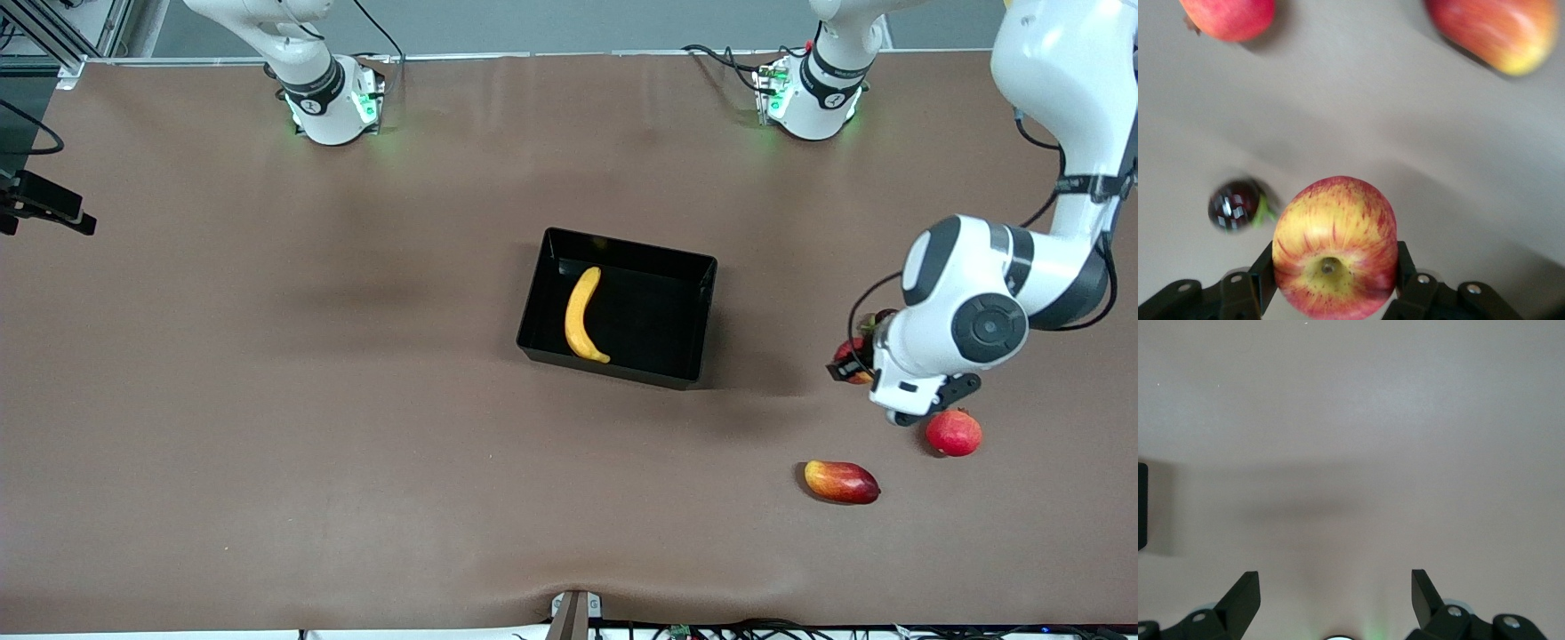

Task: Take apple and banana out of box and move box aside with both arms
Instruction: 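Carry the apple beside the red apple and open the left gripper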

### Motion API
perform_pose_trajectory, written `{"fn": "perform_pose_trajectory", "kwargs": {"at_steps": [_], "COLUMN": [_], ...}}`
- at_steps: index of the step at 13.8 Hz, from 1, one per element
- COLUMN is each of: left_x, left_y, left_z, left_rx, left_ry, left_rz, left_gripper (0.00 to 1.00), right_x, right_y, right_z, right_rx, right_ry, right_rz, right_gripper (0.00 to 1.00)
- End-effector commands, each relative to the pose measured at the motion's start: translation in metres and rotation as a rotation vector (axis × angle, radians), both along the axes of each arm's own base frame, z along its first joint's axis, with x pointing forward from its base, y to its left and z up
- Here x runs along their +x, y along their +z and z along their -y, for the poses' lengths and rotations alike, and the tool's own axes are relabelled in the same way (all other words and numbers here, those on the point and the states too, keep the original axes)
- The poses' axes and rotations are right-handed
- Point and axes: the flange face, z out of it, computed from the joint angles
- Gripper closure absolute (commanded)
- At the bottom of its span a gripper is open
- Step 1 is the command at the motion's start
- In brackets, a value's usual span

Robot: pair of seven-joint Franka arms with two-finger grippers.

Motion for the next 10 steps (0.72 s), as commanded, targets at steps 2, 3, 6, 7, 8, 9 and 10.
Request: {"fn": "perform_pose_trajectory", "kwargs": {"at_steps": [2,3,6,7,8,9,10], "left_x": [0.006,0.009,0.016,0.017,0.018,0.019,0.020], "left_y": [-0.040,-0.050,-0.074,-0.080,-0.084,-0.089,-0.090], "left_z": [-0.040,-0.046,-0.060,-0.071,-0.082,-0.087,-0.086], "left_rx": [0.037,0.034,-0.013,-0.022,-0.031,-0.042,-0.048], "left_ry": [-0.027,-0.038,-0.044,-0.062,-0.065,-0.062,-0.066], "left_rz": [0.040,0.052,0.100,0.106,0.108,0.116,0.127], "left_gripper": [1.00,1.00,1.00,1.00,1.00,1.00,1.00], "right_x": [0.000,0.000,0.000,0.000,0.000,0.000,0.000], "right_y": [0.003,0.003,0.003,0.003,0.003,0.003,0.003], "right_z": [0.005,0.005,0.005,0.005,0.005,0.005,0.005], "right_rx": [0.006,0.006,0.006,0.006,0.006,0.006,0.006], "right_ry": [0.003,0.003,0.003,0.003,0.003,0.003,0.003], "right_rz": [0.005,0.005,0.005,0.005,0.005,0.005,0.005], "right_gripper": [0.00,0.00,0.00,0.00,0.00,0.00,0.00]}}
